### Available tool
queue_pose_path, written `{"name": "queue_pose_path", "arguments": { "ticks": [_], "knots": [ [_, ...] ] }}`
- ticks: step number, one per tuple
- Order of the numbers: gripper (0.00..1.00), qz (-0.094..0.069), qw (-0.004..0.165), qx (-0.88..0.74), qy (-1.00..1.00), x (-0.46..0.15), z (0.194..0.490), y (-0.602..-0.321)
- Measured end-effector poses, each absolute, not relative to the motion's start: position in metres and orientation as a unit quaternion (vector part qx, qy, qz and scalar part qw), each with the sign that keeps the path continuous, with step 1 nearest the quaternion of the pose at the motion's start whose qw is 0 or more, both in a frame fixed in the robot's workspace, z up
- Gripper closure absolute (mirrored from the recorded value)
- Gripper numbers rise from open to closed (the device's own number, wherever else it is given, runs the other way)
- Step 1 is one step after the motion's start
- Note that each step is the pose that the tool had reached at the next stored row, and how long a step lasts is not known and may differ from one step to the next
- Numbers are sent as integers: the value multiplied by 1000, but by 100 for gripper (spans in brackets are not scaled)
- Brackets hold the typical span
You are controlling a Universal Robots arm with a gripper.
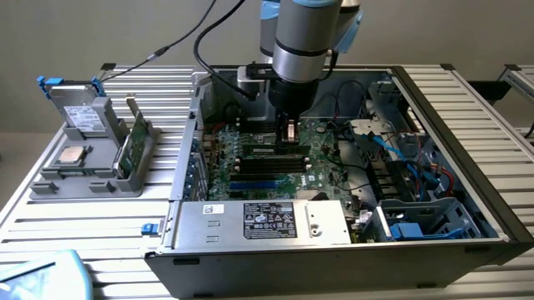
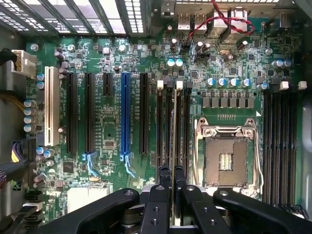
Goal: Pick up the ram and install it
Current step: 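Pick up the ram and move it above insertion slot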
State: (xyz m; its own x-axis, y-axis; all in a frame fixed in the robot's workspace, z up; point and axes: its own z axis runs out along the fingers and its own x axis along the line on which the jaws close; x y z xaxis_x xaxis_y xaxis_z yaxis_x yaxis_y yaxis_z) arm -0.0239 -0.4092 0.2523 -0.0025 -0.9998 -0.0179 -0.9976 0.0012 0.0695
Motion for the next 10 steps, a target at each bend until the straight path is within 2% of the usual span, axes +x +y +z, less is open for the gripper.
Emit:
{"name": "queue_pose_path", "arguments": {
  "ticks": [10],
  "knots": [
    [86, -16, 33, 705, -708, -27, 245, -408]
  ]
}}
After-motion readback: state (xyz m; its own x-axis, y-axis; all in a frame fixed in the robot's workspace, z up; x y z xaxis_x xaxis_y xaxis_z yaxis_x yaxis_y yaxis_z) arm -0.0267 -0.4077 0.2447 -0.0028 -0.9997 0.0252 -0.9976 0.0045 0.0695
